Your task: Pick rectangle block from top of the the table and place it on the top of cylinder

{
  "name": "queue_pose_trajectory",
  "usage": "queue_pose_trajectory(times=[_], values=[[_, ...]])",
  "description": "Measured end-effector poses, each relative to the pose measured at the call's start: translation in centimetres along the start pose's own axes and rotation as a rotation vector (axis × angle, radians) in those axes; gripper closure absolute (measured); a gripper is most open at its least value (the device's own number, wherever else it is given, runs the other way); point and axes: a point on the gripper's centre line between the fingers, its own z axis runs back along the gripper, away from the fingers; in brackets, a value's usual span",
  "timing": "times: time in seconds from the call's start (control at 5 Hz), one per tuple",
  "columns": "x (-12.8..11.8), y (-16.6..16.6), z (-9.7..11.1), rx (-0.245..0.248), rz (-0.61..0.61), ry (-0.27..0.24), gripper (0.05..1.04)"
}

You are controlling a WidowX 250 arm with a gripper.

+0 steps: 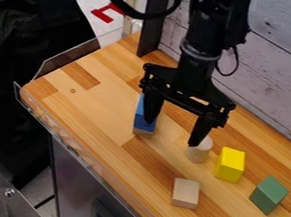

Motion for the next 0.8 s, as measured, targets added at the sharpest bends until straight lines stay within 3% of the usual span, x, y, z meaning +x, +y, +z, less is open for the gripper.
queue_pose_trajectory(times=[0.2,0.6,0.8], values=[[-0.3,0.2,-0.6,0.010,0.002,0.024,0.085],[0.6,3.9,-0.5,0.011,0.084,0.040,0.085],[1.2,4.8,-0.1,0.004,0.110,0.030,0.085]])
